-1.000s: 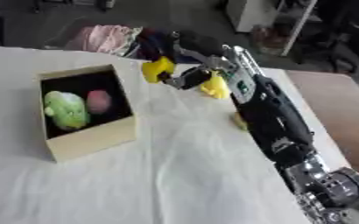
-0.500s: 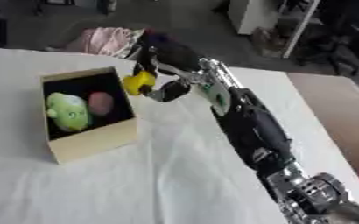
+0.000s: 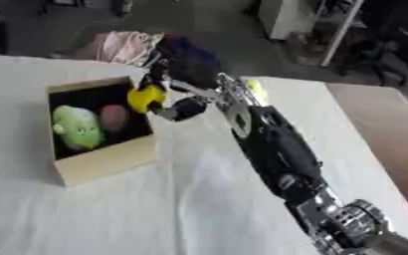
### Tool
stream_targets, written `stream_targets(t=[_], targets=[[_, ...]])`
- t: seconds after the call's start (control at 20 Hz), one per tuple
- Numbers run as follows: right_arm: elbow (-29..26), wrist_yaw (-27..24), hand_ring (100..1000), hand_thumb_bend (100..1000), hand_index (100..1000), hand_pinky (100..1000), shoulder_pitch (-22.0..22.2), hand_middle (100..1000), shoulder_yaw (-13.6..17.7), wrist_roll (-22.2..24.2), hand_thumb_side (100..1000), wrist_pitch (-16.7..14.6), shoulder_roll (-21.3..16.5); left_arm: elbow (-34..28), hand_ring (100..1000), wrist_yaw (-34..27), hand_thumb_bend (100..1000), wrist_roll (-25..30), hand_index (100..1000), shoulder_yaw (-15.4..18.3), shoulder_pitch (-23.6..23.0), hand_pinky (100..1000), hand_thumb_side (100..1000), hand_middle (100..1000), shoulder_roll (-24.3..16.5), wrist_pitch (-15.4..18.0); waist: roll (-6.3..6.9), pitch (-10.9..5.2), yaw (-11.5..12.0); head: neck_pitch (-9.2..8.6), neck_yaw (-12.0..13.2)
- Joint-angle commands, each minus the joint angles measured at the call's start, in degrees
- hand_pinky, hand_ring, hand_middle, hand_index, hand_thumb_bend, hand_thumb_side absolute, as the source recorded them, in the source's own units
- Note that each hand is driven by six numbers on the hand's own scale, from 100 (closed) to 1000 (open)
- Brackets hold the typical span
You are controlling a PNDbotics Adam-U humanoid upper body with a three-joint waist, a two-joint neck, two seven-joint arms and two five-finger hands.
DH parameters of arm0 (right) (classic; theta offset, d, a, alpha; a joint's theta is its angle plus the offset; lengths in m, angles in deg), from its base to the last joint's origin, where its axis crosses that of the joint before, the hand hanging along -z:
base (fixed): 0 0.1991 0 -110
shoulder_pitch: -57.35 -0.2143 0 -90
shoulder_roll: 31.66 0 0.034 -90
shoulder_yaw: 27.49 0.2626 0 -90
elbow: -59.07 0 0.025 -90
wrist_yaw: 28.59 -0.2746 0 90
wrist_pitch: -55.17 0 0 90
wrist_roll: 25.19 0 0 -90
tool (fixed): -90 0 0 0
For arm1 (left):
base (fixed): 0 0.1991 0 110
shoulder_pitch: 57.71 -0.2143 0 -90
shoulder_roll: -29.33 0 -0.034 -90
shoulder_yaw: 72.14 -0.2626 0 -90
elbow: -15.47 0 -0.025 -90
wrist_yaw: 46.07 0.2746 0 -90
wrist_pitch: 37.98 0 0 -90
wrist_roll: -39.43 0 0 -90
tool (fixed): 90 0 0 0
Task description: Pick up objects on the table and place them in the box.
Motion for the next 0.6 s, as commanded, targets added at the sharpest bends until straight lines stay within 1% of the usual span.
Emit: stream_targets(t=[0.05,0.15,0.25,0.3,0.4,0.6], targets=[[-1.15,-0.46,710,100,977,648,-0.97,864,-0.34,0.25,189,-1.99,-0.82,-1.16,682,0.08,100,-0.03,720,0.23,0.46,740,614,569,-0.32,-0.12,0.40,-1.70,-0.08,-0.62,0.03],[-1.50,-1.36,733,100,993,663,-0.92,904,-0.67,0.70,239,-3.06,-0.90,-1.16,673,0.08,100,-0.03,720,0.22,0.44,740,614,561,-0.29,-0.14,0.38,-1.67,-0.12,-0.57,0.06],[-1.81,-2.41,763,100,1000,690,-0.87,964,-1.08,1.33,298,-3.94,-0.95,-1.16,661,0.09,100,-0.04,719,0.23,0.44,739,613,549,-0.28,-0.15,0.36,-1.65,-0.15,-0.61,0.07],[-2.04,-2.96,767,100,1000,694,-0.86,974,-1.37,1.79,307,-4.14,-0.96,-1.16,655,0.08,100,-0.07,718,0.23,0.43,739,612,545,-0.27,-0.17,0.36,-1.65,-0.15,-0.61,0.07],[-2.69,-4.26,775,100,1000,702,-0.85,992,-1.82,2.56,309,-4.27,-1.01,-1.16,650,0.06,100,-0.10,717,0.24,0.45,739,613,539,-0.25,-0.18,0.36,-1.63,-0.16,-0.64,0.10],[-3.97,-7.07,778,100,1000,709,-0.83,997,-1.95,3.65,261,-4.32,-1.36,-1.16,659,-0.20,100,-0.09,719,0.21,0.44,740,612,543,-0.25,-0.03,0.39,-1.66,-0.29,-0.60,0.10]])
